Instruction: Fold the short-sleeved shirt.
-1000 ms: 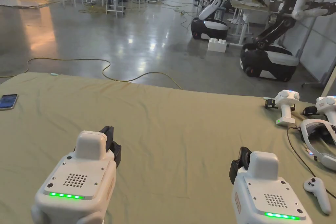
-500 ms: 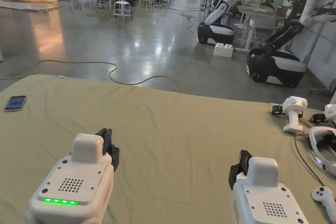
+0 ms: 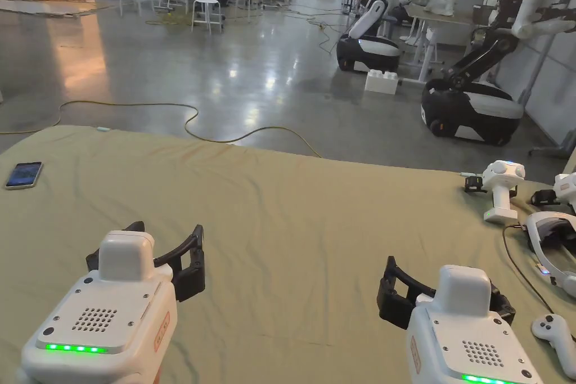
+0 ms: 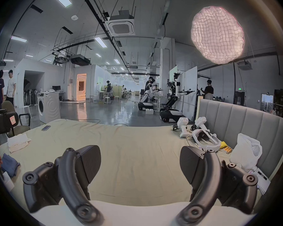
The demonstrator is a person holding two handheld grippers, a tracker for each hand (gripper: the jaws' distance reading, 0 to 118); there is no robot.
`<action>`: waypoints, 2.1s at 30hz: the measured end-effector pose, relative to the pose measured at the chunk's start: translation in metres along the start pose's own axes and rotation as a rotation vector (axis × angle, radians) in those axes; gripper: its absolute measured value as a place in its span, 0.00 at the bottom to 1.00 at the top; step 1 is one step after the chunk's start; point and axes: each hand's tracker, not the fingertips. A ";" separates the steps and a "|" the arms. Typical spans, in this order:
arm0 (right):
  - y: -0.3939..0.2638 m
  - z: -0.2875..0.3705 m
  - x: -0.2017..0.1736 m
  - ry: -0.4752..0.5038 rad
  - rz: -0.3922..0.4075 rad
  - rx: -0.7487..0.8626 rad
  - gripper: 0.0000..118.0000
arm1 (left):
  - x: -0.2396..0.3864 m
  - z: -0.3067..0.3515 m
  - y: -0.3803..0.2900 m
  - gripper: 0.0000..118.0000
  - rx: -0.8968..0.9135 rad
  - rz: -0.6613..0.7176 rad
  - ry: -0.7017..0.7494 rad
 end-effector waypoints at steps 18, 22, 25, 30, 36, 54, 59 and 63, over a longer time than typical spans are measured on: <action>-0.005 -0.001 -0.002 -0.077 0.003 -0.047 0.90 | -0.004 -0.004 -0.007 0.71 -0.039 -0.050 0.016; -0.005 -0.004 0.003 -0.018 -0.059 -0.054 0.90 | -0.003 -0.006 -0.008 0.71 -0.072 -0.059 -0.007; 0.000 -0.004 0.003 -0.010 -0.080 -0.076 0.90 | -0.003 -0.004 -0.009 0.71 -0.072 -0.056 -0.027; 0.004 -0.007 0.000 0.011 -0.097 -0.105 0.90 | -0.001 -0.004 -0.007 0.71 -0.073 -0.055 -0.039; 0.008 -0.013 0.004 0.058 -0.202 -0.159 0.90 | 0.000 -0.005 -0.008 0.71 -0.081 -0.062 -0.039; 0.020 -0.018 0.015 -0.005 -0.204 -0.208 0.90 | 0.008 -0.009 -0.006 0.71 -0.107 -0.126 -0.076; 0.021 -0.017 0.014 -0.044 -0.173 -0.190 0.90 | 0.010 -0.009 -0.006 0.71 -0.107 -0.130 -0.084; 0.022 -0.019 0.015 -0.053 -0.170 -0.205 0.90 | 0.010 -0.008 -0.007 0.71 -0.112 -0.124 -0.085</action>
